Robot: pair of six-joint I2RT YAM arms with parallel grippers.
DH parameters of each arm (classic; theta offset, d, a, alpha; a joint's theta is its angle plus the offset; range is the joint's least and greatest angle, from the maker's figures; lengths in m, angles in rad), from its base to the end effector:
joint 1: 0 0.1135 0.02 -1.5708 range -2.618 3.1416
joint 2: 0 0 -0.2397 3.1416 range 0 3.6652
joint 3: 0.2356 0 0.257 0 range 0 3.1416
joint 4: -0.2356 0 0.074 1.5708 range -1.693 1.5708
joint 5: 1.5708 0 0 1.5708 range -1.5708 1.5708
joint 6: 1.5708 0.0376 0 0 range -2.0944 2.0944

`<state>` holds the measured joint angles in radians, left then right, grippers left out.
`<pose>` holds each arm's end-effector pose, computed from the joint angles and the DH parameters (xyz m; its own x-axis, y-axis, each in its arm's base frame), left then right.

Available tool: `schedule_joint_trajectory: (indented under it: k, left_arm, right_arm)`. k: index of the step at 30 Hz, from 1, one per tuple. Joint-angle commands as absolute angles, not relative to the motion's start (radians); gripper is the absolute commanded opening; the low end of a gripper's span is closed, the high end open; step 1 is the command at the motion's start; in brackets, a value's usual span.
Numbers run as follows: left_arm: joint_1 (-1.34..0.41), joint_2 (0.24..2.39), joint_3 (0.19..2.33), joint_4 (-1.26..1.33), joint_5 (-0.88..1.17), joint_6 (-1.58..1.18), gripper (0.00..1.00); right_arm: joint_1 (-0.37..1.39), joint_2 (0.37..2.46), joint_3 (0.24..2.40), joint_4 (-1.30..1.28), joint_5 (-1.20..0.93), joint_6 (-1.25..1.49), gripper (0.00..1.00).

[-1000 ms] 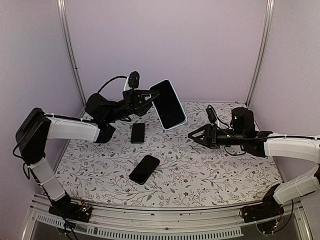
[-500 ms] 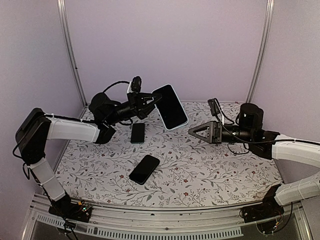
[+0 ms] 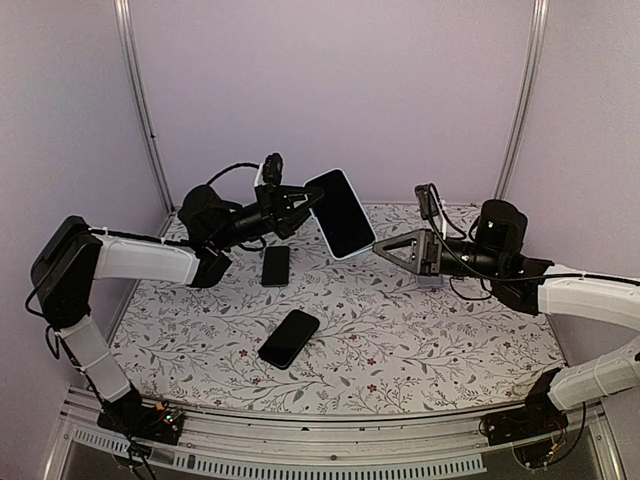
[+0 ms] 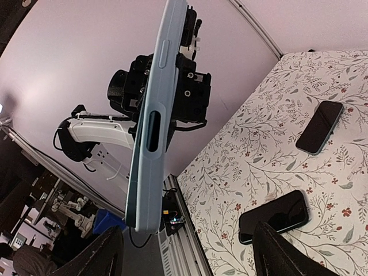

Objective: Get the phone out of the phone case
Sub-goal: Remove the bottom right corner of the phone case from the phone.

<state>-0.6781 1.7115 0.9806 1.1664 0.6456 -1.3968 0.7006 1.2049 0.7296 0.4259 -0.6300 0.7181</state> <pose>0.2771 -0.2523 0.2726 -0.8550 -0.3214 -0.4070 0.4839 -0.2122 -0.8490 0.2060 0.2027 0.2712 -0.6671 0.1329 -0.7330 -0.7062 0.2004 0.6791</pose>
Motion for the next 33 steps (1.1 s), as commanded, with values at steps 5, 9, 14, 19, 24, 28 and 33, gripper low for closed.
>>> schedule_joint_trajectory:
  k: [5,9,14,19,24,28,33]
  left_arm:
    - [-0.684,1.69,0.98,1.29,0.652,-1.421,0.0]
    - [-0.684,1.687,0.98,1.325,0.654,-1.429,0.0]
    - [-0.686,1.686,0.981,1.369,0.657,-1.434,0.0]
    - [-0.694,1.7,1.003,1.4,0.681,-1.442,0.0]
    - [-0.714,1.728,1.042,1.4,0.721,-1.443,0.0]
    - [-0.73,1.745,1.06,1.425,0.737,-1.445,0.0]
    - [-0.743,1.752,1.076,1.475,0.747,-1.448,0.0]
  right_arm:
    - [0.696,1.25,0.73,0.495,-0.616,0.782,0.79]
    - [0.679,1.256,0.7,0.506,-0.614,0.812,0.79]
    - [0.671,1.263,0.675,0.517,-0.603,0.834,0.79]
    - [0.668,1.284,0.674,0.528,-0.613,0.848,0.79]
    - [0.667,1.319,0.696,0.528,-0.632,0.854,0.78]
    - [0.667,1.336,0.703,0.531,-0.635,0.868,0.78]
    - [0.667,1.335,0.697,0.531,-0.602,0.876,0.77]
